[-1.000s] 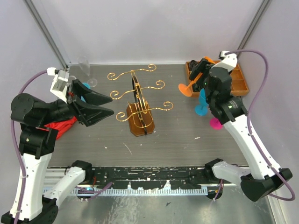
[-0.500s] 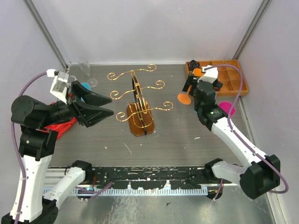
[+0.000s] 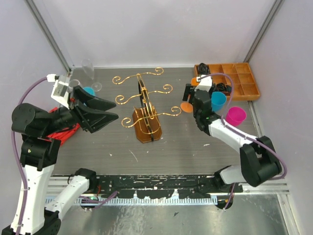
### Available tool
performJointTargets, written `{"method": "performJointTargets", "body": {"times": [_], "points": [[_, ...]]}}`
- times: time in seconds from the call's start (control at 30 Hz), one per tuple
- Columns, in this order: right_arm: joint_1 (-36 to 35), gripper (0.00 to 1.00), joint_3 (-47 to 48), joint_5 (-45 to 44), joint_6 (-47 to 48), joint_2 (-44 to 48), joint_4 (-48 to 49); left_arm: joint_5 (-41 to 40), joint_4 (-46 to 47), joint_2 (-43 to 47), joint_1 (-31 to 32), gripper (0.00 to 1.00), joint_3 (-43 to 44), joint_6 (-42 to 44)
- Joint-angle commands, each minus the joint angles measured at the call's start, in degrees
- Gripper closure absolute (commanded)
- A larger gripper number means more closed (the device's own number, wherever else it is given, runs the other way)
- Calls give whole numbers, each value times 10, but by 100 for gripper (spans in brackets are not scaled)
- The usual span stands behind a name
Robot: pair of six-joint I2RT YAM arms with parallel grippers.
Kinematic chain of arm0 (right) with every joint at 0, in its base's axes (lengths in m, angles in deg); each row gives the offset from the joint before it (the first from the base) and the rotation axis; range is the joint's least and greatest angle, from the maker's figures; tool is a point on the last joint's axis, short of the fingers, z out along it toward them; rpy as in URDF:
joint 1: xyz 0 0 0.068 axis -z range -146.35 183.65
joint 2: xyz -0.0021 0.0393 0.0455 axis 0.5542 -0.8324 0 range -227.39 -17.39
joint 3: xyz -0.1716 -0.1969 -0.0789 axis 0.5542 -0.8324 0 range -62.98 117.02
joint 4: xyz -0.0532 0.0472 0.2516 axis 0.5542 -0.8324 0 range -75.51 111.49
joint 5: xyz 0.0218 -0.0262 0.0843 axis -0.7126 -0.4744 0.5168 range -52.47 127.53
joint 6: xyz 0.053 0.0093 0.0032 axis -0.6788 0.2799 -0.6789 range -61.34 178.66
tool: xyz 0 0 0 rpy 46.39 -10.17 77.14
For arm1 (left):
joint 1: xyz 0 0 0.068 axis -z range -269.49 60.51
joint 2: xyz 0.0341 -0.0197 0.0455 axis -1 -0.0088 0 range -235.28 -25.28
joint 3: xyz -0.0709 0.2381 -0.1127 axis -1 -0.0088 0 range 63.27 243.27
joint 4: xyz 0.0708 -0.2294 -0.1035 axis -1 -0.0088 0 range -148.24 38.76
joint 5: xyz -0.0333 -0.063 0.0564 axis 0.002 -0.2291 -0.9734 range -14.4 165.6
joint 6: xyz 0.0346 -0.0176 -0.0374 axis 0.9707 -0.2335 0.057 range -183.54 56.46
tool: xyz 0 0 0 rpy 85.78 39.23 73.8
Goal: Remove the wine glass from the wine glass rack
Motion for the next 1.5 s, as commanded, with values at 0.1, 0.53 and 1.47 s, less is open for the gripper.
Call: {"method": "performJointTargets", "body": {"times": [0.1, 0.53, 1.47], "points": [[-12, 30, -9, -19, 35, -80, 150, -29, 10, 12, 1, 40, -8, -27], [-21, 28, 3, -56, 107, -187, 257, -54, -3, 5, 3, 41, -5, -28], [-57, 0, -5, -86, 151, -188, 263, -69, -30, 14, 7, 41, -25, -10]]}}
